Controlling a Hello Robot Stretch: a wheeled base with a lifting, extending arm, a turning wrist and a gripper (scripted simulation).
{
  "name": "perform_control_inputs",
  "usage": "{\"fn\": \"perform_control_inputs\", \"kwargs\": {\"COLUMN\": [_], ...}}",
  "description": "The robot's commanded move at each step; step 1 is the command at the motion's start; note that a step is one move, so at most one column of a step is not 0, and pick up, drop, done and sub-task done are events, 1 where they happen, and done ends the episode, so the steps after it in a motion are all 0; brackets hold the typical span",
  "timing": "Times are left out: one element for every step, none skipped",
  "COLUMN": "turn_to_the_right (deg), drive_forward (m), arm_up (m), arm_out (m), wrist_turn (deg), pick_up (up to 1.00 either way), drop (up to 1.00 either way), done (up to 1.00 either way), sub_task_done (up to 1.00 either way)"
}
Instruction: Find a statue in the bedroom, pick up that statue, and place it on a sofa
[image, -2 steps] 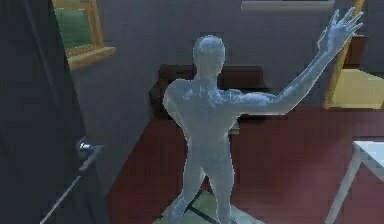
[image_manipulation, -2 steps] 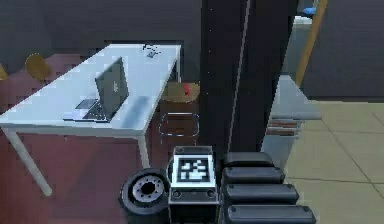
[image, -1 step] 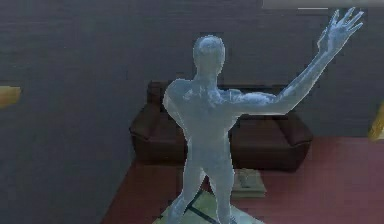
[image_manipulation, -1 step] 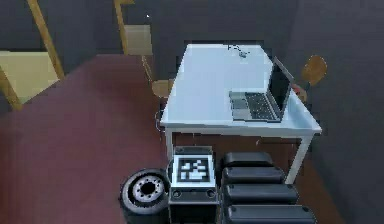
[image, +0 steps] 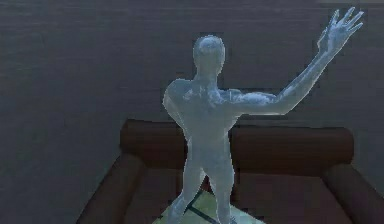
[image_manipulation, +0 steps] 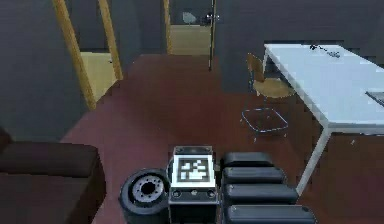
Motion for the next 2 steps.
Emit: {"fn": "perform_control_inputs", "kwargs": {"turn_to_the_right": [9.0, 0.0], "drive_forward": [0.00, 0.30], "arm_up": [0.00, 0.00], "arm_out": [0.00, 0.00], "wrist_turn": [0.0, 0.0], "pick_up": [0.00, 0.00], "drop": [0.00, 0.00], "done": [0.00, 0.00], "sub_task_done": [0.00, 0.00]}}
